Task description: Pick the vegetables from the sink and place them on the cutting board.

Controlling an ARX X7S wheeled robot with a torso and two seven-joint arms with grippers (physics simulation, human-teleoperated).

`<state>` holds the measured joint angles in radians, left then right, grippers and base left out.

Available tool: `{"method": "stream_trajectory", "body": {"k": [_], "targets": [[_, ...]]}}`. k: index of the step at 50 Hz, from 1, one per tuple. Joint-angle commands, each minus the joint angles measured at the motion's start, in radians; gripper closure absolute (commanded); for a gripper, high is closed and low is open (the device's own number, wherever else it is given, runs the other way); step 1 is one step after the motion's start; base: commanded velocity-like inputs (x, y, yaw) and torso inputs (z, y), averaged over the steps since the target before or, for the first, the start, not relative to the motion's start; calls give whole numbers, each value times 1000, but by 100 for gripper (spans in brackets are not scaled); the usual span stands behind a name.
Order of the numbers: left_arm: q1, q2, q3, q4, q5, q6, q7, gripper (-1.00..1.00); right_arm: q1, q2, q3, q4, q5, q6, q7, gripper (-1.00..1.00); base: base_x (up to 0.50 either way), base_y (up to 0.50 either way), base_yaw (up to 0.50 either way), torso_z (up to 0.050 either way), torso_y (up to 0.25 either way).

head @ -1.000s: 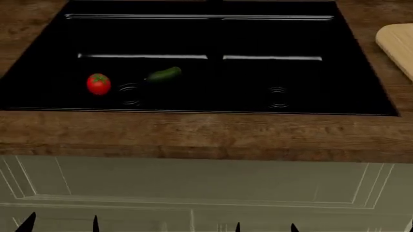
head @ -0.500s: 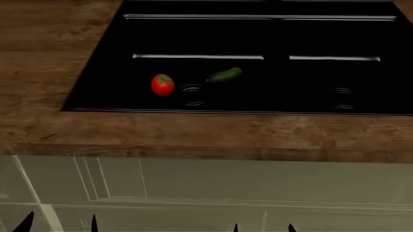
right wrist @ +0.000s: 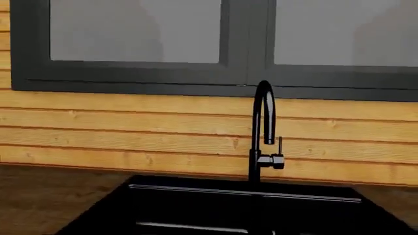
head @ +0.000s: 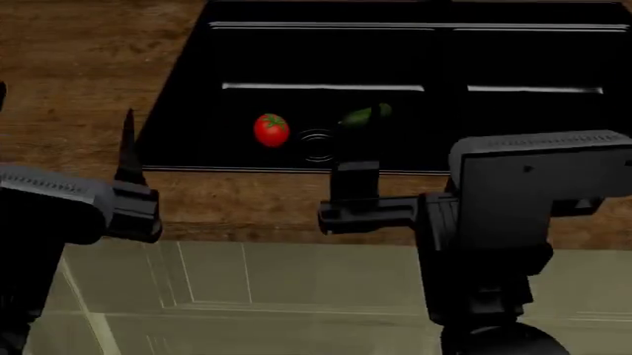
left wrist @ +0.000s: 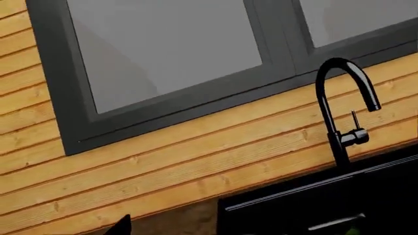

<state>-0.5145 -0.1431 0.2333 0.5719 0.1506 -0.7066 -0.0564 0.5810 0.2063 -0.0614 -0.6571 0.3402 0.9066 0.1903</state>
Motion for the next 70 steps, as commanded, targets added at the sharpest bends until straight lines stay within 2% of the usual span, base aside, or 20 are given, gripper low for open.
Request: {"method": "stream_trajectory", "body": {"k": [1, 7, 10, 16, 21, 30, 31, 32, 34, 44, 70], "targets": [[-473, 32, -46, 174, 16, -400, 123, -100, 614, -8, 98, -148, 67, 539, 26, -100, 0, 0, 0, 0, 0], [-612, 21, -53, 146, 27, -475, 125, -100, 844, -16, 88, -89, 83, 648, 37, -100, 0, 0, 0, 0, 0], [-658, 16, -47, 146, 32, -504, 124, -100, 937, -1, 75, -52, 151, 663, 96, -100, 0, 0, 0, 0, 0], [-676, 8, -56, 165, 34, -530, 125, -100, 1003, 36, 57, 3, 205, 655, 148, -100, 0, 0, 0, 0, 0], [-666, 1, -57, 177, 33, -533, 124, -100, 1000, 66, 65, 0, 309, 659, 232, -100, 0, 0, 0, 0, 0], [-666, 0, -57, 177, 29, -534, 120, -100, 1001, 81, 65, 11, 365, 646, 276, -100, 0, 0, 0, 0, 0], [-653, -22, -33, 202, 35, -527, 122, -100, 1007, 83, 67, 27, 422, 662, 302, -100, 0, 0, 0, 0, 0], [-681, -32, 3, 227, 44, -577, 127, -100, 1009, 105, 51, -13, 418, 606, 288, -100, 277, 0, 0, 0, 0], [-715, -28, 10, 227, 47, -610, 127, -100, 1018, 98, 82, 20, 455, 659, 314, -100, 500, 0, 0, 0, 0], [-730, -41, 41, 220, 45, -621, 130, -100, 1021, 125, 55, 29, 496, 624, 341, -100, 500, -2, 0, 0, 0], [-677, -41, 20, 215, 28, -566, 124, -100, 1019, 140, 39, 38, 579, 611, 366, -100, 500, -25, 0, 0, 1]]}}
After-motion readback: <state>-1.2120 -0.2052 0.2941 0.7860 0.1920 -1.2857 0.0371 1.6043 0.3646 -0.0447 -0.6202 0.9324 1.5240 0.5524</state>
